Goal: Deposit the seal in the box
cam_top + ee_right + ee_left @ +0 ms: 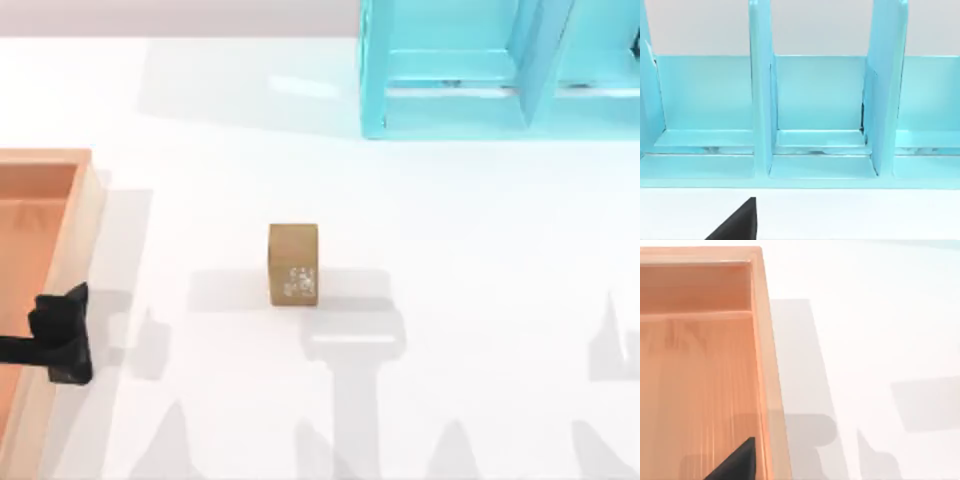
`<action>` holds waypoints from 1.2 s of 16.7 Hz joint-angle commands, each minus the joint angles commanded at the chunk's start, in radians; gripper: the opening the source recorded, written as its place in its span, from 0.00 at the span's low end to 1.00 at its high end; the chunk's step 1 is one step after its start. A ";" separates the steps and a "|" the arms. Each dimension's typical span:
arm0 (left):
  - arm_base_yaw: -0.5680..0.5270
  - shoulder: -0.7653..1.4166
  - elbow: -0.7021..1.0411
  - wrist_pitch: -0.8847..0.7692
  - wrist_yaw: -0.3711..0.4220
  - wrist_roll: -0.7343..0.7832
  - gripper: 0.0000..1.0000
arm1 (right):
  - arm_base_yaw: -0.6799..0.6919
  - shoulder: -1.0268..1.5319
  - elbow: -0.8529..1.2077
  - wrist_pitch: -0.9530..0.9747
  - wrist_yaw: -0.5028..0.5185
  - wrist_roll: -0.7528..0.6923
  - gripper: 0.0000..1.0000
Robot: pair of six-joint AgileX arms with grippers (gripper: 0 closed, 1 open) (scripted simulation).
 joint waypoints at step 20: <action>-0.411 1.620 1.664 -0.961 -0.018 -0.455 1.00 | 0.000 0.000 0.000 0.000 0.000 0.000 1.00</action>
